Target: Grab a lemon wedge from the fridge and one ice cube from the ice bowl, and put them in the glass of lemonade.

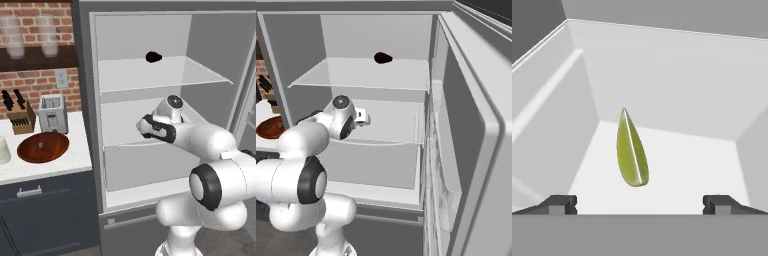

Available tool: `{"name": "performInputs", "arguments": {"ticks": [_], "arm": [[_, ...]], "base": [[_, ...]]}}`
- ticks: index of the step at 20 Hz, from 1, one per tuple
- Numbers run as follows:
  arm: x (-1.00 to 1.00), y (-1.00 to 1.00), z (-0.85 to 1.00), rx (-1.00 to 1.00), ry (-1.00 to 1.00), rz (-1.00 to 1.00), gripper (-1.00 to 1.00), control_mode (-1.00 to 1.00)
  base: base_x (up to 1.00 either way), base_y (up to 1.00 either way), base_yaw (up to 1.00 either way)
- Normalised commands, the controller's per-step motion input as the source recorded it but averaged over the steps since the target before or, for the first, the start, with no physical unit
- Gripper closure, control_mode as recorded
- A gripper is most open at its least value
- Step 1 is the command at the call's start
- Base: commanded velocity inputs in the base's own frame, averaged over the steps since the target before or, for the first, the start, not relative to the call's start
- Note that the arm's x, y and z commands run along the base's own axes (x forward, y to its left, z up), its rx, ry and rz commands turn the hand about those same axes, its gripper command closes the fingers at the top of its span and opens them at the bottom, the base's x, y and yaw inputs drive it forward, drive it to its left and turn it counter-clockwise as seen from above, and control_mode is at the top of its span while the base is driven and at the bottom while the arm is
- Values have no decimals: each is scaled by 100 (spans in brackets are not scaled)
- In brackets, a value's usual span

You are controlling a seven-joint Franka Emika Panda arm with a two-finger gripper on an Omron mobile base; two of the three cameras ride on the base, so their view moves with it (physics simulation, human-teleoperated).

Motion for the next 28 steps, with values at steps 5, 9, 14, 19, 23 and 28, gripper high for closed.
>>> {"name": "performInputs", "arguments": {"ticks": [5, 9, 14, 19, 23, 28], "arm": [[24, 0, -28, 0, 0, 2, -100, -100], [20, 1, -33, 0, 0, 2, -100, -100], [28, 7, -24, 0, 0, 0, -100, -100], [33, 8, -16, 0, 0, 0, -100, -100], [32, 4, -11, 0, 0, 0, -100, -100], [26, 3, -19, 0, 0, 0, -100, -100]], "base": [[0, 0, 0], [0, 0, 0], [0, 0, 0], [0, 0, 0], [0, 0, 0], [0, 0, 0]]}}
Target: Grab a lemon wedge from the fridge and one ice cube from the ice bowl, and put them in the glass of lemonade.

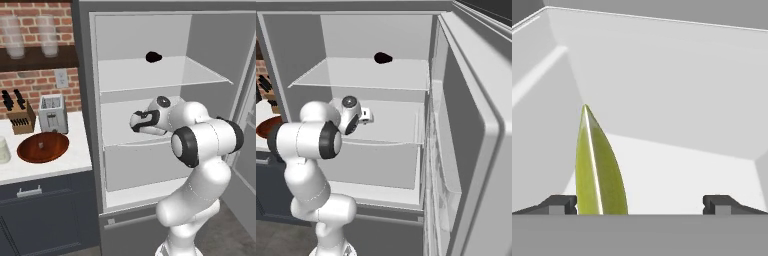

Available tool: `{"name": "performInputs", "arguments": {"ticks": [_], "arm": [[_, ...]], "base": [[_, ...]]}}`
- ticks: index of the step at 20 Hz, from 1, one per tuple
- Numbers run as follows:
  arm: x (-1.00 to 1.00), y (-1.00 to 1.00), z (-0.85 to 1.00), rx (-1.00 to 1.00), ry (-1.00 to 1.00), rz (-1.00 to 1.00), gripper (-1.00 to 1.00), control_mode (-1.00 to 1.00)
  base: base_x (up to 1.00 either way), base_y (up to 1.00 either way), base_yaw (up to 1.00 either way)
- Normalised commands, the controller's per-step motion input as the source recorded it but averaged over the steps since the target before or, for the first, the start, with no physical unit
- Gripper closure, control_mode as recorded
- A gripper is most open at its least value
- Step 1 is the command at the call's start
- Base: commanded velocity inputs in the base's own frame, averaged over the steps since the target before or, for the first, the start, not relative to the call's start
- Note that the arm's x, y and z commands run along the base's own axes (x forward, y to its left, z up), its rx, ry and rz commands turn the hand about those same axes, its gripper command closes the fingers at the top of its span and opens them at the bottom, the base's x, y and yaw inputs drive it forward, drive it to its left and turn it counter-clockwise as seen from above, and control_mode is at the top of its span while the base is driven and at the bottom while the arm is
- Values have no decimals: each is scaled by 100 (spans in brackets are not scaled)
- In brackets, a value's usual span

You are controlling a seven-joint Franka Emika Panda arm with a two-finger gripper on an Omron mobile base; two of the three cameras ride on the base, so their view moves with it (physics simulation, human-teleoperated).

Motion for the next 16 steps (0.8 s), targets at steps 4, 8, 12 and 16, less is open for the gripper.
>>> {"name": "performInputs", "arguments": {"ticks": [4, 8, 12, 16], "arm": [[12, 16, -36, -2, 0, 4, -100, -100], [0, 26, -38, -5, 0, 7, -100, -100], [-3, 10, -22, -4, -1, 6, -100, -100], [-8, 0, 0, -1, -5, 2, -100, -100]], "base": [[0, 0, 0], [0, 0, 0], [0, 0, 0], [0, 0, 0]]}}
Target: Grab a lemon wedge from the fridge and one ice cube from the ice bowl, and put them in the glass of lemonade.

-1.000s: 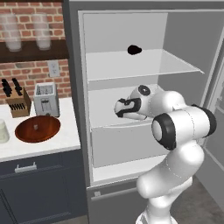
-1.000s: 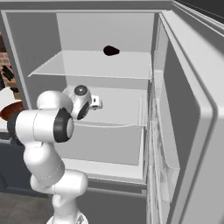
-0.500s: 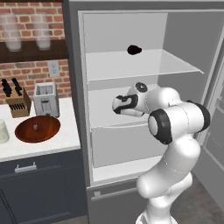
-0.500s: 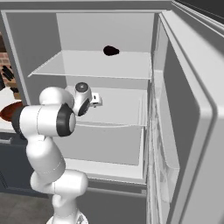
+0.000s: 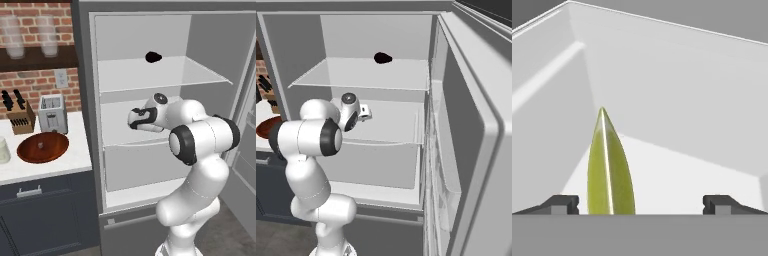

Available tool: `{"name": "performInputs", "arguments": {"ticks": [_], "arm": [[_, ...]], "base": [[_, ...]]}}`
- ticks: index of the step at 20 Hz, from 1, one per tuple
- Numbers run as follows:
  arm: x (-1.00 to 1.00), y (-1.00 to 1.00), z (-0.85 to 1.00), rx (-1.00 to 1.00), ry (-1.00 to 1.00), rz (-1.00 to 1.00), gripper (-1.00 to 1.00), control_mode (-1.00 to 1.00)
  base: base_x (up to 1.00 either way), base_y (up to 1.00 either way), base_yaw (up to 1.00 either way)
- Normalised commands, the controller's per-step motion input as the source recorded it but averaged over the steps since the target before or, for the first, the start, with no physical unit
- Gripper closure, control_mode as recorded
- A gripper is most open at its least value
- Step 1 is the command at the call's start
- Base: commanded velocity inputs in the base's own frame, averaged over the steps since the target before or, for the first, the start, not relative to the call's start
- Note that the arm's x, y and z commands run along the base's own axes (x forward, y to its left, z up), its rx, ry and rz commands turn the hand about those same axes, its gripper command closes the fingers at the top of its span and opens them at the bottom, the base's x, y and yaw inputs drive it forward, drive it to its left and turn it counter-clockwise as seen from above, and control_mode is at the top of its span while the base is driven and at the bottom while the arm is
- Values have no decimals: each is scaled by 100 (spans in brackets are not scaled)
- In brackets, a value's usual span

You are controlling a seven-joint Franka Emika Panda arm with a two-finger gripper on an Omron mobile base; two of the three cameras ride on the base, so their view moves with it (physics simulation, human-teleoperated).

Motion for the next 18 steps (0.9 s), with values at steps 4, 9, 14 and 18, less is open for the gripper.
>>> {"name": "performInputs", "arguments": {"ticks": [4, 9, 14, 18], "arm": [[0, 0, 0, 0, -6, 3, -100, -100], [0, 2, 0, -1, -4, 4, -100, -100], [0, 0, 10, 0, 0, 1, -100, -100], [7, 0, 6, 0, 0, 0, -100, -100]], "base": [[0, 0, 0], [0, 0, 0], [0, 0, 0], [0, 0, 0]]}}
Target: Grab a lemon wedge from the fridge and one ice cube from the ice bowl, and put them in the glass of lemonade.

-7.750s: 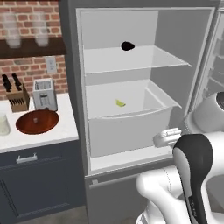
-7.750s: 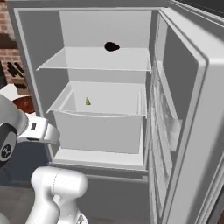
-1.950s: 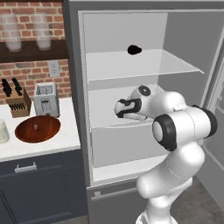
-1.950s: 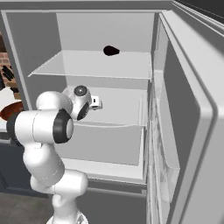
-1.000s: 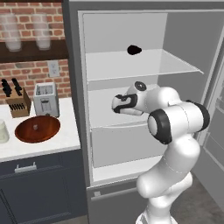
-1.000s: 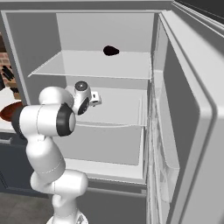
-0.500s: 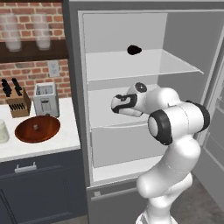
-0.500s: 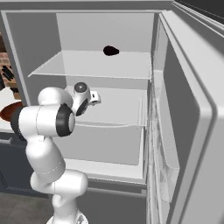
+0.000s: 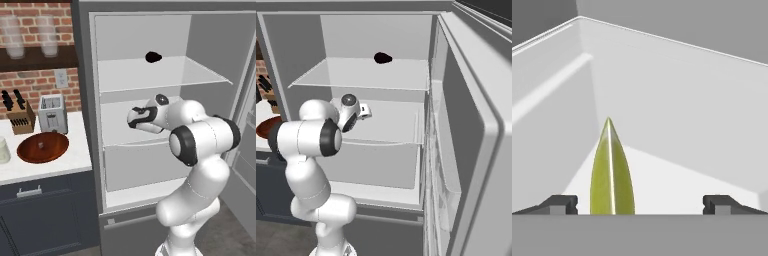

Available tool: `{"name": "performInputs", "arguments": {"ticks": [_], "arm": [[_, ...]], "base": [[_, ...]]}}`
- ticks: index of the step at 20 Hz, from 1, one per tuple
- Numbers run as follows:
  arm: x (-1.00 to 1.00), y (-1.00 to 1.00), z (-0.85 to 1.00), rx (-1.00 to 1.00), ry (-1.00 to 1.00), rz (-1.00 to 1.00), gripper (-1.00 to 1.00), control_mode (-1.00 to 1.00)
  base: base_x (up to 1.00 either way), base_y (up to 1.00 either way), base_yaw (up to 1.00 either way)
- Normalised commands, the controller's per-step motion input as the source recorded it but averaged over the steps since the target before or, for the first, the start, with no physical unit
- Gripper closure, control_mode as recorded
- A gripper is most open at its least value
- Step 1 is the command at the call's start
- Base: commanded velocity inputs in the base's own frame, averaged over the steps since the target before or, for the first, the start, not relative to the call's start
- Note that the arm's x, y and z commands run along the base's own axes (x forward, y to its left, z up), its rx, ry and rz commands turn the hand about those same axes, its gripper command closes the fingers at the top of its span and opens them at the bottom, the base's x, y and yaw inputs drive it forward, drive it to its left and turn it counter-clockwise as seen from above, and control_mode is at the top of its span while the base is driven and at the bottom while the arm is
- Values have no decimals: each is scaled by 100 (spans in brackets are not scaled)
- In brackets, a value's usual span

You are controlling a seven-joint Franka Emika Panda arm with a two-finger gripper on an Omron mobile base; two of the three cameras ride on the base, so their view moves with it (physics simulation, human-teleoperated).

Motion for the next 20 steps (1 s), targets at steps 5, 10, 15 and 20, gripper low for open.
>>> {"name": "performInputs", "arguments": {"ticks": [5, 10, 15, 20], "arm": [[24, 12, -2, 0, 4, 3, -100, -100], [14, 29, -26, -1, 9, 7, -100, -100], [1, 26, -44, -2, 12, 8, -100, -100], [-9, 14, -58, -3, 12, 5, 100, -100]], "base": [[0, 0, 0], [0, 0, 0], [0, 0, 0], [0, 0, 0]]}}
